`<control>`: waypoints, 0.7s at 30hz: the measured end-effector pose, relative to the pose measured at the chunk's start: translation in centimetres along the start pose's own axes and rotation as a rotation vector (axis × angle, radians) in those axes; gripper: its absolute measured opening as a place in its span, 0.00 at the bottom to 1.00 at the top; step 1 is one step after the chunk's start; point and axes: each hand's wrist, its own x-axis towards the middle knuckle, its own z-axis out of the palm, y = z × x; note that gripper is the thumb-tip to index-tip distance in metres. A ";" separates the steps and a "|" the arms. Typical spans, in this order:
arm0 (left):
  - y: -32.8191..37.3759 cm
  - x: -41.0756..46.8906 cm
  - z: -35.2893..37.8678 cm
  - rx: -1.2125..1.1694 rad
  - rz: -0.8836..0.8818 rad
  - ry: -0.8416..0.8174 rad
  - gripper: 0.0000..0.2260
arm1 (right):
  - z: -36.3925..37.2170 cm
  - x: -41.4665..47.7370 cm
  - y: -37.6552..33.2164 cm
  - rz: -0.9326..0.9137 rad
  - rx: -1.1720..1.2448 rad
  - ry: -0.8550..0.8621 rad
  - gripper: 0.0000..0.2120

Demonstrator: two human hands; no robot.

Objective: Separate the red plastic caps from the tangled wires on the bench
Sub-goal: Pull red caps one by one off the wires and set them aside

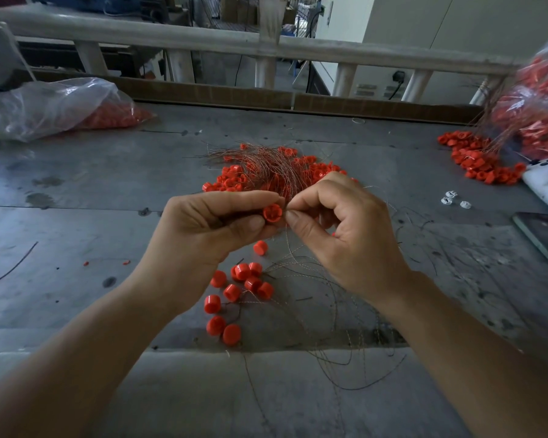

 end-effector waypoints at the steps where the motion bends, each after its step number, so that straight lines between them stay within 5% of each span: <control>1: 0.0 0.0 0.0 -0.004 -0.002 0.002 0.12 | 0.0 0.0 0.0 0.002 -0.001 -0.003 0.03; 21: 0.3 -0.1 0.3 -0.283 -0.114 -0.095 0.09 | 0.4 -0.2 -0.1 0.149 0.404 -0.179 0.16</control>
